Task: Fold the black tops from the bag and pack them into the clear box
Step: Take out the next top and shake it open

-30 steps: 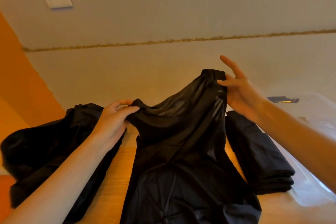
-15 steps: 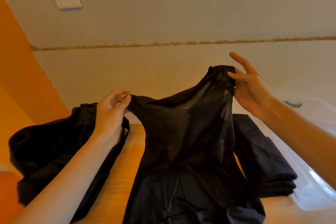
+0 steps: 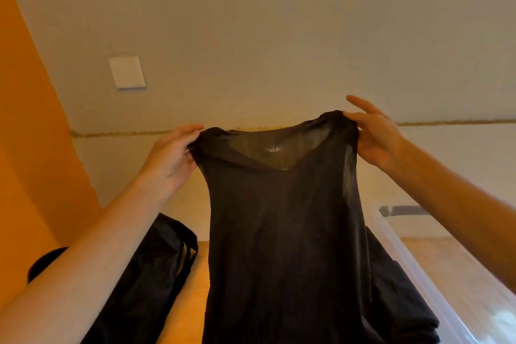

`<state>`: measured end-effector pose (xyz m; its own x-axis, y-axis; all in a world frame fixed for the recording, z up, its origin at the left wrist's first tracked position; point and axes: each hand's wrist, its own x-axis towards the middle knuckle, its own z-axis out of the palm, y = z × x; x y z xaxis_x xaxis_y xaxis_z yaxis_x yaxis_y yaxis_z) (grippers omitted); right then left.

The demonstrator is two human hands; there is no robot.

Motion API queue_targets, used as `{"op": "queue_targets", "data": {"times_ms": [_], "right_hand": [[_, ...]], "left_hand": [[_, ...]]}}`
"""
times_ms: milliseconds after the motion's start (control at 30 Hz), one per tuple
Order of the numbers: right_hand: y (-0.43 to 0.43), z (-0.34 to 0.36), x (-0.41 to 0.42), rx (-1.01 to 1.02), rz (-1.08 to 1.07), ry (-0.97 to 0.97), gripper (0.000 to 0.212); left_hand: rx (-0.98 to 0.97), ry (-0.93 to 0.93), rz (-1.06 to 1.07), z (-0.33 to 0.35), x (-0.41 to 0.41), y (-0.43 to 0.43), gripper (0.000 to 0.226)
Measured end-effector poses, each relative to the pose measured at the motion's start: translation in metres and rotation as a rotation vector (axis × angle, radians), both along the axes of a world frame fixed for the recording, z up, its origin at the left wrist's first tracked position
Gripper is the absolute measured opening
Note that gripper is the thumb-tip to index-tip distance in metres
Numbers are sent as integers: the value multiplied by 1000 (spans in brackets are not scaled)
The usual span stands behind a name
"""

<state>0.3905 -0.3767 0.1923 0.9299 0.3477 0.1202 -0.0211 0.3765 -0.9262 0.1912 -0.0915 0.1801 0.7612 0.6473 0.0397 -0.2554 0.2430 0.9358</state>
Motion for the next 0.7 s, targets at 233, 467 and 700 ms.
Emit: {"op": "queue_targets", "data": {"times_ms": [233,467,700], "right_hand": [[-9,84,6,-32,-101,-166,36],[-16,163,-8,91,-39,5,25],[-20,181,-22,68,49,73,39]], "left_hand": [[602,-224,126,97,4,-2,27],[467,-415,112,172,5,-5,23],[393,-401,67,188,3,-5,23]]}}
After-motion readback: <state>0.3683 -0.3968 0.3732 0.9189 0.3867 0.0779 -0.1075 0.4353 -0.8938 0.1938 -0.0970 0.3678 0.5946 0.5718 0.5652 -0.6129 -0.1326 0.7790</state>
